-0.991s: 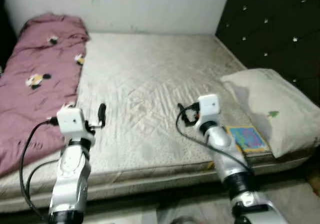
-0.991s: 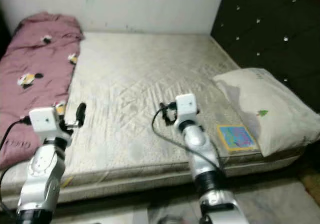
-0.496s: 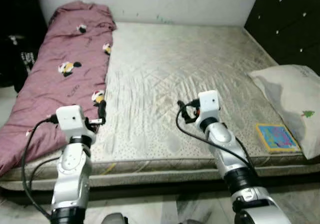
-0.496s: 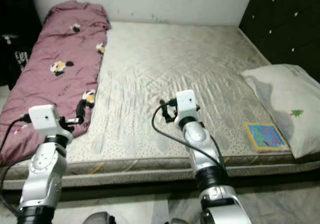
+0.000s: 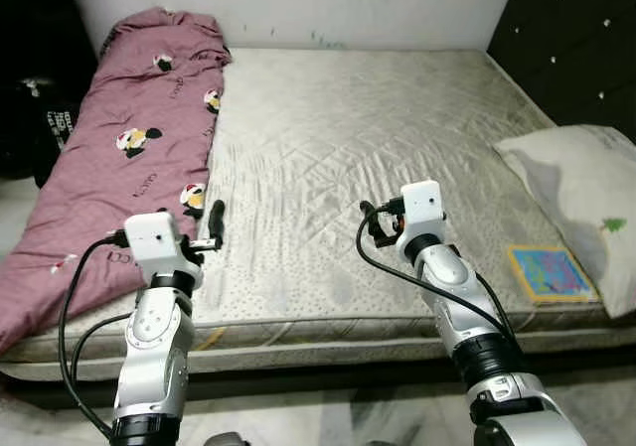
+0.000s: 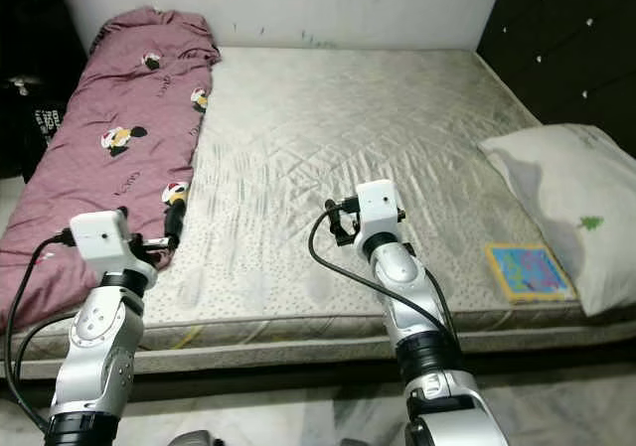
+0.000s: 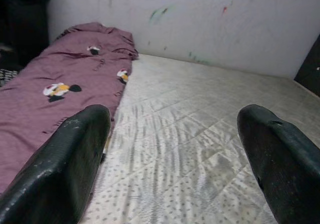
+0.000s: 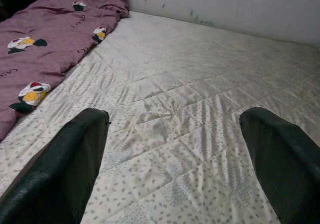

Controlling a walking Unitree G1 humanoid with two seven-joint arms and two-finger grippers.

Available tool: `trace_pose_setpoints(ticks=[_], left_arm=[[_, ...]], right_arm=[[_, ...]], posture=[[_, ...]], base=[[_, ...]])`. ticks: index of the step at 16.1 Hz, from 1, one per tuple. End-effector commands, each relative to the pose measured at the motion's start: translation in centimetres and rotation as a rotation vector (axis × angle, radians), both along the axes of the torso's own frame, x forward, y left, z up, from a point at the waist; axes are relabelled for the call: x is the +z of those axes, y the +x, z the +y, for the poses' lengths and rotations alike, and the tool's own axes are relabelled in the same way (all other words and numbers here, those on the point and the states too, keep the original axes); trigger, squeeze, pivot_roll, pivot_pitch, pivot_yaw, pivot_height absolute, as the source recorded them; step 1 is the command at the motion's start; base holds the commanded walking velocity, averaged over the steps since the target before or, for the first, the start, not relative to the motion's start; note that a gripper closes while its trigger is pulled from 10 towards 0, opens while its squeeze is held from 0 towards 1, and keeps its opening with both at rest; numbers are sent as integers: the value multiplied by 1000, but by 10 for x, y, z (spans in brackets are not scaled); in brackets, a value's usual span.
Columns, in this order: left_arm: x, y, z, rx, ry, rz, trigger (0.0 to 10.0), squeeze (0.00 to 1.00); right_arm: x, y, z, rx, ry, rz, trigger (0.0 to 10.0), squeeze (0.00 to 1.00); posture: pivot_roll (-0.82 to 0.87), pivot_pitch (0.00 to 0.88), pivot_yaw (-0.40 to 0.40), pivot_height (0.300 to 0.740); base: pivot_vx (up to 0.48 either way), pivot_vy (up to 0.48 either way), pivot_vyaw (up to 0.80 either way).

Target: Clean up the room

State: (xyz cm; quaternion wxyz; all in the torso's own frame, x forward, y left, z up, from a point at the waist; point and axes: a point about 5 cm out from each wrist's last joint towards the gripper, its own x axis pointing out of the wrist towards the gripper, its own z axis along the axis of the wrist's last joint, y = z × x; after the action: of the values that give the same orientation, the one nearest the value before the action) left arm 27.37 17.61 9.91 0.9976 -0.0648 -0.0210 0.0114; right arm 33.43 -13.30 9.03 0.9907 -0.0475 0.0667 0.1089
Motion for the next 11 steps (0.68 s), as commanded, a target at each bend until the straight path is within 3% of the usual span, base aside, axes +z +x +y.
trace_pose_setpoints(ticks=[1, 4, 9, 11], left_arm=[[4, 1, -1, -8, 4, -18, 10000, 0], [4, 1, -1, -9, 6, -17, 10000, 0], [4, 0, -3, -25, 4, -22, 10000, 0], [5, 0, -4, -26, 15, -20, 10000, 0]], right_arm=[[3, 2, -1, -4, 3, -2, 10000, 0], [3, 2, -1, -5, 3, -2, 10000, 0], [3, 2, -1, -5, 3, 0, 10000, 0], [3, 2, -1, -3, 3, 1, 10000, 0]], posture=[[-7, 0, -47, 740], [-7, 0, -47, 740], [-7, 0, -46, 740], [-6, 0, -50, 740]], base=[[289, 0, 0], [280, 0, 0], [0, 0, 0], [285, 0, 0]])
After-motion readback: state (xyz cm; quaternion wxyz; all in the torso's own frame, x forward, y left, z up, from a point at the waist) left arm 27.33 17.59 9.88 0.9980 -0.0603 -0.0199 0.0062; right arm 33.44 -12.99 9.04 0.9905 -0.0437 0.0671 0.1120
